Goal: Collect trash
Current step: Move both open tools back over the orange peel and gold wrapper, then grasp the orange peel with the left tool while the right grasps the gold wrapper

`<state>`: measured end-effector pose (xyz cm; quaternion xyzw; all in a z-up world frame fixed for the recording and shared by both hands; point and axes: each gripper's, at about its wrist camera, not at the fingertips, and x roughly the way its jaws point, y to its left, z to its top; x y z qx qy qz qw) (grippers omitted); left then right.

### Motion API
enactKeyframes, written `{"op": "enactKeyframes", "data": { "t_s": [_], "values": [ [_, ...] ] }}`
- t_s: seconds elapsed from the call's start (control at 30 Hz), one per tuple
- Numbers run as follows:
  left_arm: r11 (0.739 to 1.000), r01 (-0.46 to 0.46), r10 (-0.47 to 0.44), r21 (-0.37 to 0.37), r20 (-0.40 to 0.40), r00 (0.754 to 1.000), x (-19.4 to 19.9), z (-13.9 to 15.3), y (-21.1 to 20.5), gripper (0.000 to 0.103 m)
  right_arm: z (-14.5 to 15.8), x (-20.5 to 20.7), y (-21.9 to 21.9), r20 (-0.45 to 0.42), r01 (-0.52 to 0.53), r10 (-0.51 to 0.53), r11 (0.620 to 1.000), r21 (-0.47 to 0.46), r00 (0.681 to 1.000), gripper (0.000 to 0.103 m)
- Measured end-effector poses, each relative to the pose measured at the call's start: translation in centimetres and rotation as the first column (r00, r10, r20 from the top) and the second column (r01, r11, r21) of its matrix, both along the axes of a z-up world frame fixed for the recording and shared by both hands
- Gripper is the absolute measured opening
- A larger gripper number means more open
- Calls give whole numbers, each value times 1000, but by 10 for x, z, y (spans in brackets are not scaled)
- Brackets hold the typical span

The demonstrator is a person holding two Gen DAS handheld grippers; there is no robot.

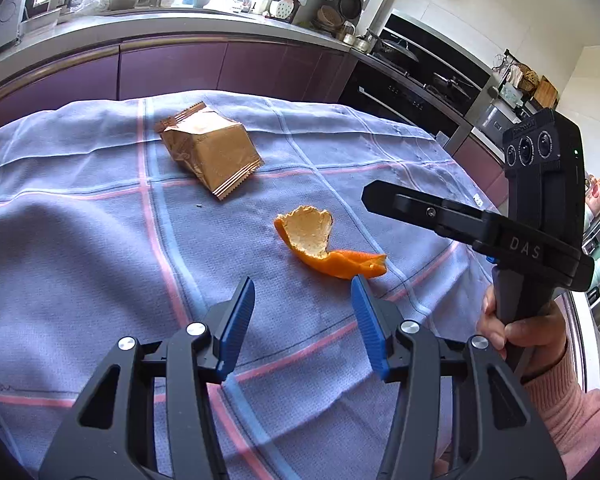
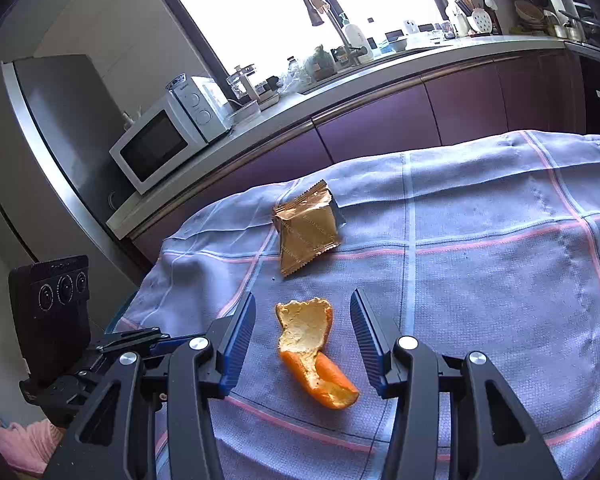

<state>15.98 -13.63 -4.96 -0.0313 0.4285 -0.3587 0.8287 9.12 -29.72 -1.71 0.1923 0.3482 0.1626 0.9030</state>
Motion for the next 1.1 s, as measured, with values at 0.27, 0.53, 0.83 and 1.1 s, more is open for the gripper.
{"op": "enactKeyframes", "data": {
  "t_s": [0.27,0.53,0.83,1.1],
  "values": [
    [999,-27,28,27,-75,997,35,-17,-29,45,-6,4,-16,-9,12,-11,1000,28,1000,47],
    [999,-31,33,19,-113,993,51,-22,-44,35,-2,32,-14,-4,-25,25,999,24,1000,47],
    [999,-39,39,6,-143,989,53,-27,-41,9,-5,81,14,-38,-113,113,994,-9,993,47],
    [998,-56,50,-34,-152,987,46,-24,-23,6,-17,114,25,-96,-140,136,990,-29,986,47]
  ]
}}
